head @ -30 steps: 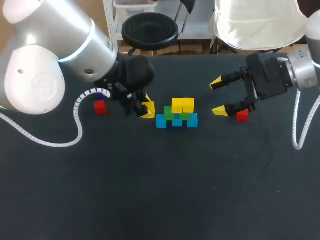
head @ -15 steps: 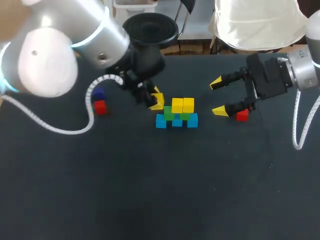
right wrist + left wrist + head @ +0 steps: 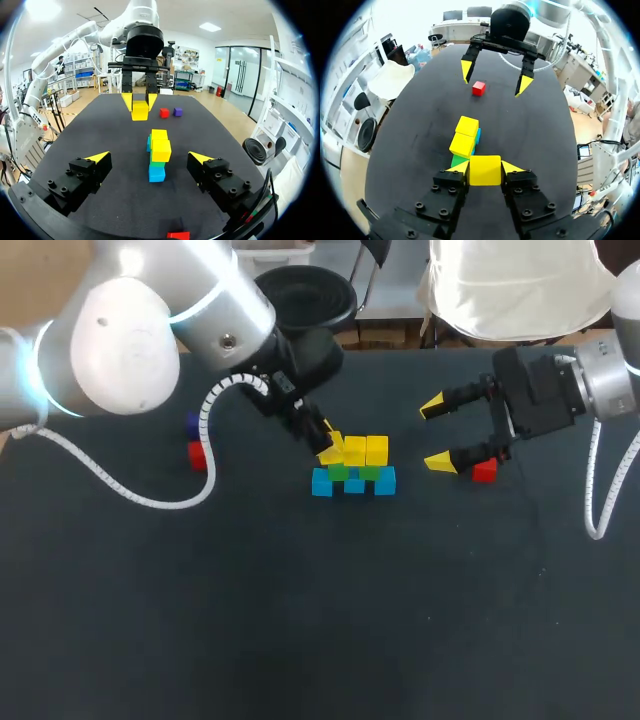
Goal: Place the blue cubes, place green cubes on the blue cubes, place the yellow cubes on the green cubes, then place the red cubes on the yellow cubes, and place purple cube on the red cubes.
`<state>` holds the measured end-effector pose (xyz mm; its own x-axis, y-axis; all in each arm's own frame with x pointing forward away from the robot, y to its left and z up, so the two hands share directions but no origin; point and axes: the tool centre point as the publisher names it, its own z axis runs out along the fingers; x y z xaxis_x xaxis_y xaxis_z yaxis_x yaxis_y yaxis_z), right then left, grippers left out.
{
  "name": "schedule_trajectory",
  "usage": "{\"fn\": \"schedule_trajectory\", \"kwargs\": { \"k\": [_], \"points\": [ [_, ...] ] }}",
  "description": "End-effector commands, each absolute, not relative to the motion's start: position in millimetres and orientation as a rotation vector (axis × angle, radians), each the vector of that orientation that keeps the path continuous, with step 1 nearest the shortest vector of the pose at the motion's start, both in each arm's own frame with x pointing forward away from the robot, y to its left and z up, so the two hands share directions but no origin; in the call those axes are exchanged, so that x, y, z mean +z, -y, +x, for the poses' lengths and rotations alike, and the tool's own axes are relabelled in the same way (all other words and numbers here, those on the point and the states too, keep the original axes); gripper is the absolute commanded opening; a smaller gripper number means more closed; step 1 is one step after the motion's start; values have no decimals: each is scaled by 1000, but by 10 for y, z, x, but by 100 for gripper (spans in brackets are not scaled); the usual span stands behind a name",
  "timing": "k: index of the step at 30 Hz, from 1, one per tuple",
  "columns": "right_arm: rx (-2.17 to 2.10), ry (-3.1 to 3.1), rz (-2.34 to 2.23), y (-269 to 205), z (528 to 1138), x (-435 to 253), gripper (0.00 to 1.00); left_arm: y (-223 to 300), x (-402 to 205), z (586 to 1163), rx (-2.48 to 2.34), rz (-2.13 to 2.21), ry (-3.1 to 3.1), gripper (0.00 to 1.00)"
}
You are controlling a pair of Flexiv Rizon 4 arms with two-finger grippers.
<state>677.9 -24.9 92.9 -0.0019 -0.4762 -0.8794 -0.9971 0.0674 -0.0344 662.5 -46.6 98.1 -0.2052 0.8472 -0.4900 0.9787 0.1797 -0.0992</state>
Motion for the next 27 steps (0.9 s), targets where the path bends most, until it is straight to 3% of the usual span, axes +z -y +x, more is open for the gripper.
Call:
{"fn": "schedule_trajectory", "kwargs": {
  "k": [1,27],
  "points": [
    [864,-1582,-1510,251,6778,928,100,433,939,6654,-617,1735,-2107,0],
    [864,-1582,-1510,251,6778,928,100,463,815,6677,-684,1797,-2008,0]
  ]
}}
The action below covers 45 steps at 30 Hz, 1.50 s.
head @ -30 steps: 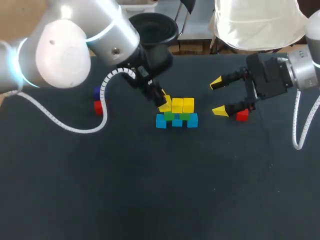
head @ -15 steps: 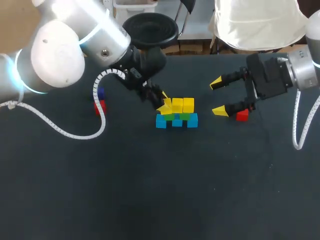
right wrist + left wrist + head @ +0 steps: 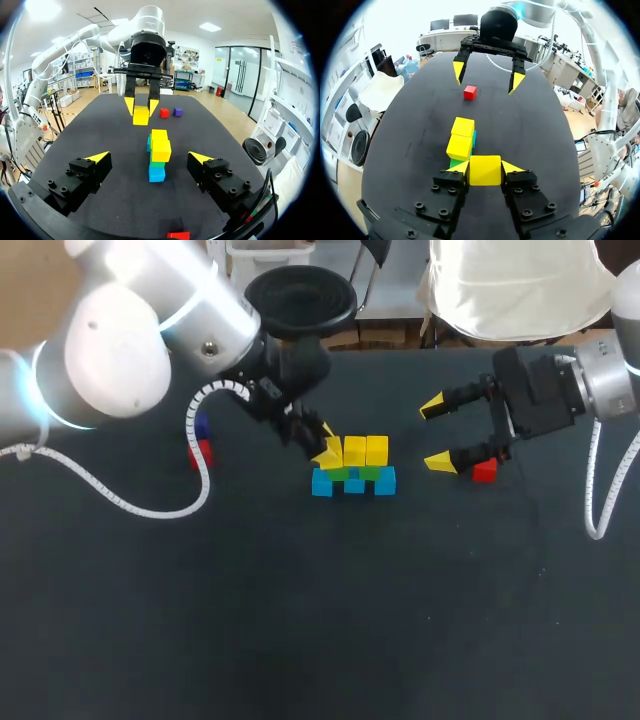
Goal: Place the blue cubes, place green cubes on the blue cubes, place the yellow cubes on the green cubes, then place the red cubes on the yellow cubes, and place purple cube on the red cubes.
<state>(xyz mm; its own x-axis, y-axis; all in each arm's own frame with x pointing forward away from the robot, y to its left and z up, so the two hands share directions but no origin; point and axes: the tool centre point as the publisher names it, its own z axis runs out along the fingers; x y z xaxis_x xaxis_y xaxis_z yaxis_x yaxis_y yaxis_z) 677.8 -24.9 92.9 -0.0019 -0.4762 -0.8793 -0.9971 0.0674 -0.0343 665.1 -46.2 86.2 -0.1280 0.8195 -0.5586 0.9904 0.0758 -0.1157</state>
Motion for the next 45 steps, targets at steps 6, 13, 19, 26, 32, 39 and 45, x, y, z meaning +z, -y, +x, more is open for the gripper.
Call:
{"fn": "schedule_trajectory", "kwargs": {
  "k": [6,13,19,26,32,39,45],
  "points": [
    [864,-1582,-1510,251,6778,928,100,473,812,6706,-631,1806,-1983,0],
    [864,-1582,-1510,251,6778,928,100,439,767,6750,-632,1783,-1951,0],
    [864,-1582,-1510,251,6778,928,100,445,753,6744,-630,1789,-1954,0],
    [864,-1582,-1510,251,6778,928,100,476,758,6740,-633,1797,-1952,0],
    [864,-1582,-1510,251,6778,928,100,498,743,6743,-633,1804,-1952,0],
    [864,-1582,-1510,251,6778,928,100,515,723,6734,-636,1810,-1957,0],
    [864,-1582,-1510,251,6778,928,100,529,728,6735,-634,1816,-1954,0]
  ]
}}
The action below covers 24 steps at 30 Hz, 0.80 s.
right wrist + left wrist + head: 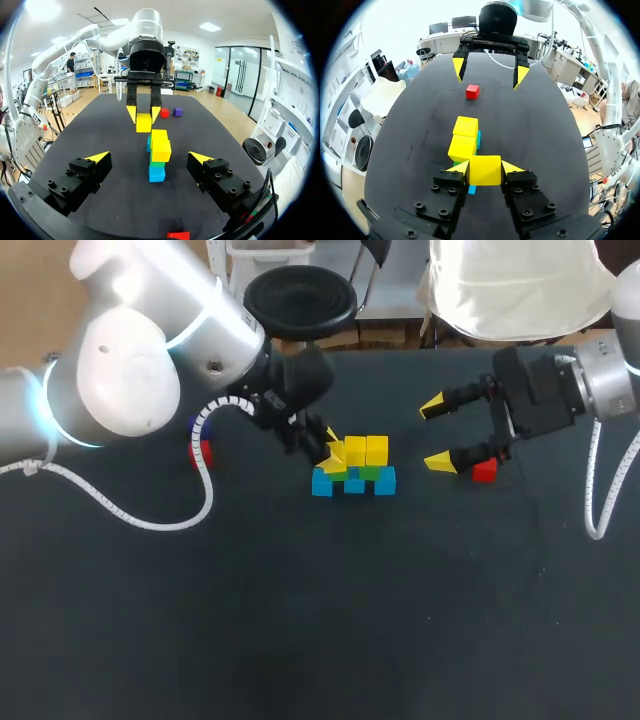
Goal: Place the blue cubes, place green cubes on the blue cubes, place the yellow cubes on the green cubes, then place the red cubes on the yellow cubes, and place purple cube on the red cubes.
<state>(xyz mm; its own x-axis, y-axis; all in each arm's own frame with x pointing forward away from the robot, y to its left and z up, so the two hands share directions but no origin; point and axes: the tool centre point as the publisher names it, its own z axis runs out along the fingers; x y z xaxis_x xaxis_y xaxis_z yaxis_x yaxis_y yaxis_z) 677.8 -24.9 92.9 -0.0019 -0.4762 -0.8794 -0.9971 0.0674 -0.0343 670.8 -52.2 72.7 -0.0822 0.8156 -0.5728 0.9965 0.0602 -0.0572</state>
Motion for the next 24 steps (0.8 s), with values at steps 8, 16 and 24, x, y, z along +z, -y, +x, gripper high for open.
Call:
{"fn": "schedule_trajectory", "kwargs": {
  "k": [8,16,24],
  "points": [
    [864,-1582,-1510,251,6778,928,100,515,713,6769,-621,1813,-1964,0],
    [864,-1582,-1510,251,6778,928,100,516,692,6800,-612,1826,-1965,0],
    [864,-1582,-1510,251,6778,928,100,500,710,6812,-614,1834,-1961,0]
  ]
}}
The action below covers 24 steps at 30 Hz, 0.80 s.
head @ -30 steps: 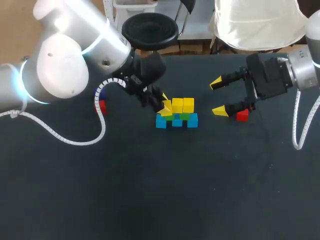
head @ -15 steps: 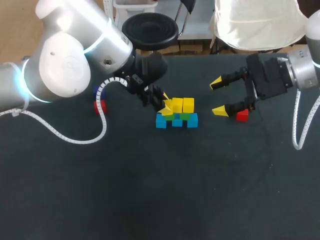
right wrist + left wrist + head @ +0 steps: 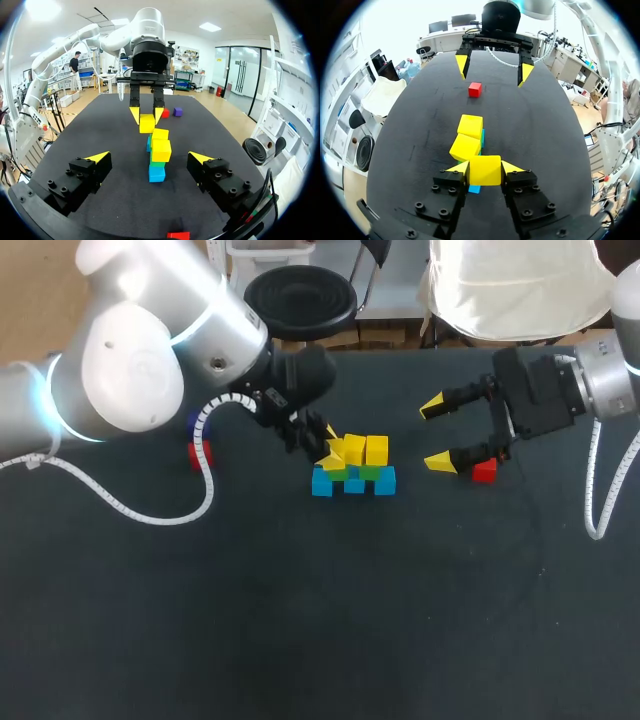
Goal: Place the blue cubes, place green cubes on the blue cubes, place the yellow cubes on the green cubes, then place the red cubes on the yellow cubes, and place purple cube on the red cubes.
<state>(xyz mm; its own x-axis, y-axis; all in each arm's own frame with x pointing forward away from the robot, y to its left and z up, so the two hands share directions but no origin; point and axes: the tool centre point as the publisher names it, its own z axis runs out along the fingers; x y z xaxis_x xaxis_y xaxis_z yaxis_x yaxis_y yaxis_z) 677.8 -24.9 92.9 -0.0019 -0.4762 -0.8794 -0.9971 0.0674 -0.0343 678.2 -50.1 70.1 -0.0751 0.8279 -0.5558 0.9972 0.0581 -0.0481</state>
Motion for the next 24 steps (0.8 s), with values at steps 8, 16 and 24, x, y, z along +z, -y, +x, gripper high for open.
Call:
{"fn": "schedule_trajectory", "kwargs": {
  "k": [8,16,24],
  "points": [
    [864,-1582,-1510,251,6778,928,100,504,750,6738,-632,1841,-1948,0],
    [864,-1582,-1510,251,6778,928,100,463,775,6675,-645,1848,-1945,0],
    [864,-1582,-1510,251,6778,928,100,328,820,6811,-583,1817,-1964,0]
  ]
}}
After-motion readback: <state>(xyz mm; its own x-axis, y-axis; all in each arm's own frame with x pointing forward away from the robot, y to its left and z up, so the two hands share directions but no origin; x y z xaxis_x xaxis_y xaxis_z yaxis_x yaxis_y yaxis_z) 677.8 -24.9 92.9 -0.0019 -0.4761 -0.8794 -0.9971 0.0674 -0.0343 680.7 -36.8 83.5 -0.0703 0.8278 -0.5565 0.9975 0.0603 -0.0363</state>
